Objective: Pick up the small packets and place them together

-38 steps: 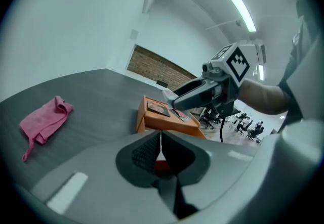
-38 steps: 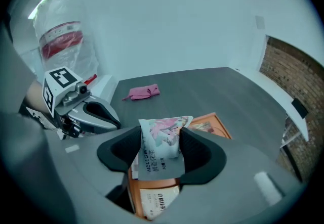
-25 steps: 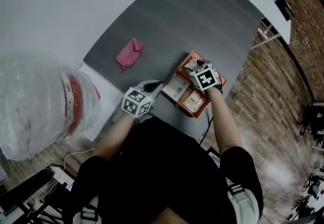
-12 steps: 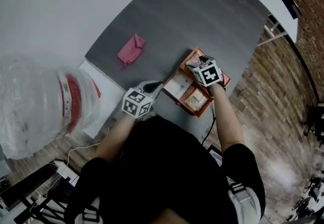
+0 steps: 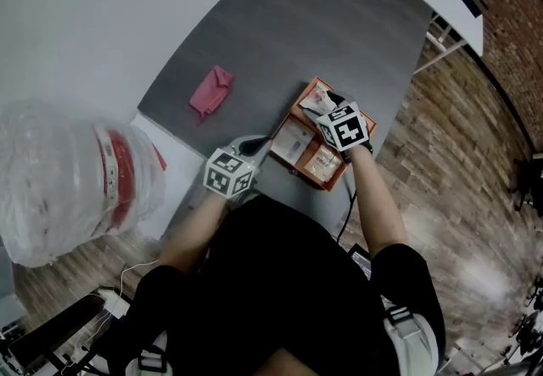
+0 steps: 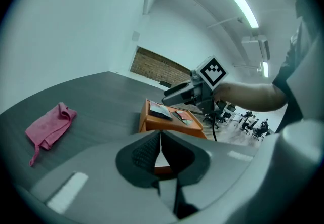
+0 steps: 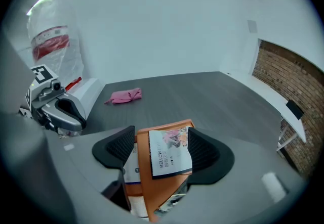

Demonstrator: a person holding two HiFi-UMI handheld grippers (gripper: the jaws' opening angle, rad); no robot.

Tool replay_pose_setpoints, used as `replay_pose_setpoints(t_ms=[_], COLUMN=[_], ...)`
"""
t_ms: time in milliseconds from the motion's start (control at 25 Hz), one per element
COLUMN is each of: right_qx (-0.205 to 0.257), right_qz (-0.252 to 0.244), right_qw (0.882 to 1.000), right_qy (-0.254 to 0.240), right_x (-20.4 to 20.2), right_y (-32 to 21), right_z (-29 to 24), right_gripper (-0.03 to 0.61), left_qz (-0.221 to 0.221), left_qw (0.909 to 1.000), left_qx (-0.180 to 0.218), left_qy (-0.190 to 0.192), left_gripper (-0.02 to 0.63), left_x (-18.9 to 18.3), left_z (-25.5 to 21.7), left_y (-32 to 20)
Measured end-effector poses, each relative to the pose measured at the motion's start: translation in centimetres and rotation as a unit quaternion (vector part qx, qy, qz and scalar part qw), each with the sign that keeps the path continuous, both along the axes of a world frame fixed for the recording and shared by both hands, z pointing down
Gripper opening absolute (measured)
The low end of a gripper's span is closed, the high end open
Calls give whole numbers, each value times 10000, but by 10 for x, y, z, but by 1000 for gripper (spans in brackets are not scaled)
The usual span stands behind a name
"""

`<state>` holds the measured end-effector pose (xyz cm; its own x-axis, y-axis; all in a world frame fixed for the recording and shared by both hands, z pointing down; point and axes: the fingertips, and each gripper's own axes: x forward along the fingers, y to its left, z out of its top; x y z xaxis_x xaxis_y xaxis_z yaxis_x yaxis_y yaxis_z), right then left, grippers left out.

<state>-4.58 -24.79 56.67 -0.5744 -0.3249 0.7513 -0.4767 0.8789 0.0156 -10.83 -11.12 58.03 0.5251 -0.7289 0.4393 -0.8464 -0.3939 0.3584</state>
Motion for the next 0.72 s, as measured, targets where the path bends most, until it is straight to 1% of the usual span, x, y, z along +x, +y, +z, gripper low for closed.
replay_pose_setpoints(t_ms=[160, 320, 560, 720], right_qx=[160, 265, 369, 640], right_qz=[165, 526, 1076, 1411], right_qw=[9992, 9961, 9893, 9816], right_qy=[-316, -651, -910, -1117], right_x=[9, 32, 76, 101], right_y=[13, 22, 51, 73], right_z=[-25, -40, -46, -52], right_gripper=[331, 314, 271, 220], left_qz=[238, 474, 827, 887], left_qw=[9996, 9986, 9961, 9954], left_qx=[127, 221, 265, 337], left_qy=[-42, -68, -132, -101], left_gripper=[6, 6, 6, 6], left_x=[12, 24, 47, 59], left_z=[-6, -12, -14, -19], left_y=[-4, -8, -6, -5])
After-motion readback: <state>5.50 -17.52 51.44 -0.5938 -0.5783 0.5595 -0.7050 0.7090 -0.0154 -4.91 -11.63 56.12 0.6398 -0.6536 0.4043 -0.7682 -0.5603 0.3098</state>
